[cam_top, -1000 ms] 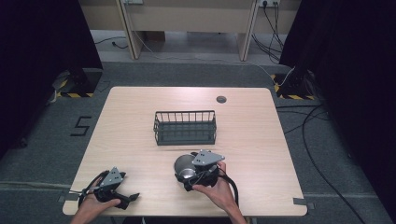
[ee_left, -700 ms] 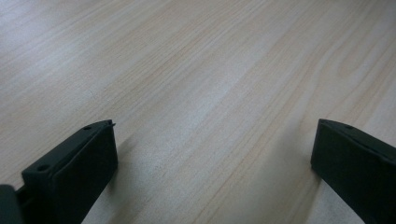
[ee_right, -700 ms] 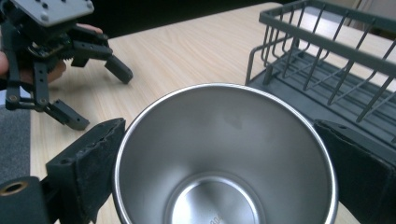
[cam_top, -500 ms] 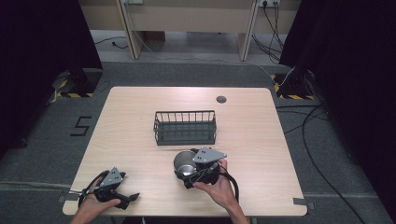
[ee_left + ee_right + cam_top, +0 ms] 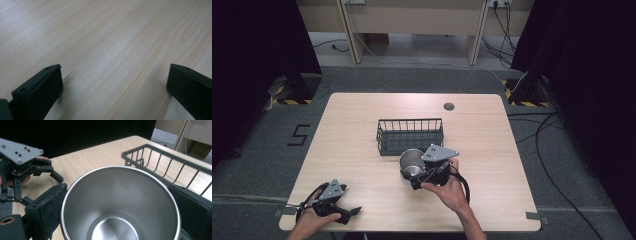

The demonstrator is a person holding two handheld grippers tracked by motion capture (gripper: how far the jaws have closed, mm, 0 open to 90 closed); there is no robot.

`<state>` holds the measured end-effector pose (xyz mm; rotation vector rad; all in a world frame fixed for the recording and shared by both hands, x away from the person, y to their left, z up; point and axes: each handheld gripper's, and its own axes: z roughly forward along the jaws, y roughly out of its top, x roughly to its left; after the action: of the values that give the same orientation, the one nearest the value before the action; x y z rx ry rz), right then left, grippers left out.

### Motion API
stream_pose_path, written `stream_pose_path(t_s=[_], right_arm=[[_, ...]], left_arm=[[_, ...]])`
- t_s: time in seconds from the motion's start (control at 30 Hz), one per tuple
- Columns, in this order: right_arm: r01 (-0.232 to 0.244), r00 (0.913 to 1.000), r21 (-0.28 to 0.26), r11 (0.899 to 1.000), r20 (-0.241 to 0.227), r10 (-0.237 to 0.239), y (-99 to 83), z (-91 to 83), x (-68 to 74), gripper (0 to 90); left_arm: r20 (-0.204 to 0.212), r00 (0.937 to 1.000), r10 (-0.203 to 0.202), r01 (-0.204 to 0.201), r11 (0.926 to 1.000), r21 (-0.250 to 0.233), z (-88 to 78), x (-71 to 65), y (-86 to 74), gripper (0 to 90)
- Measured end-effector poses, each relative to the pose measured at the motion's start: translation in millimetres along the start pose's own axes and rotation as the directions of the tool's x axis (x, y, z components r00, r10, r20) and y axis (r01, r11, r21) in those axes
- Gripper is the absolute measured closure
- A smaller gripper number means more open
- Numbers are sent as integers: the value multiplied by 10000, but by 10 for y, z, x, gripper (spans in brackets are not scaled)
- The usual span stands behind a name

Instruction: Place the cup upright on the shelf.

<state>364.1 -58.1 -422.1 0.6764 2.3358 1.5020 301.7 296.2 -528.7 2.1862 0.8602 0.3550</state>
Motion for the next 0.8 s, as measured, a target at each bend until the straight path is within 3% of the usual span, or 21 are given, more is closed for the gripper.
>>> stream_pose_path(t_s=[0.4,0.8], right_arm=[[64,10000,192,9998,-40,-63,265,-18,-156,63],[70,10000,-45,10000,14,-70,566,-33,-271,64]], left_arm=[[-7,10000,13,-13,10000,-5,0,1,0,0],[-2,10000,-8,8,10000,-22,1,-1,0,0]])
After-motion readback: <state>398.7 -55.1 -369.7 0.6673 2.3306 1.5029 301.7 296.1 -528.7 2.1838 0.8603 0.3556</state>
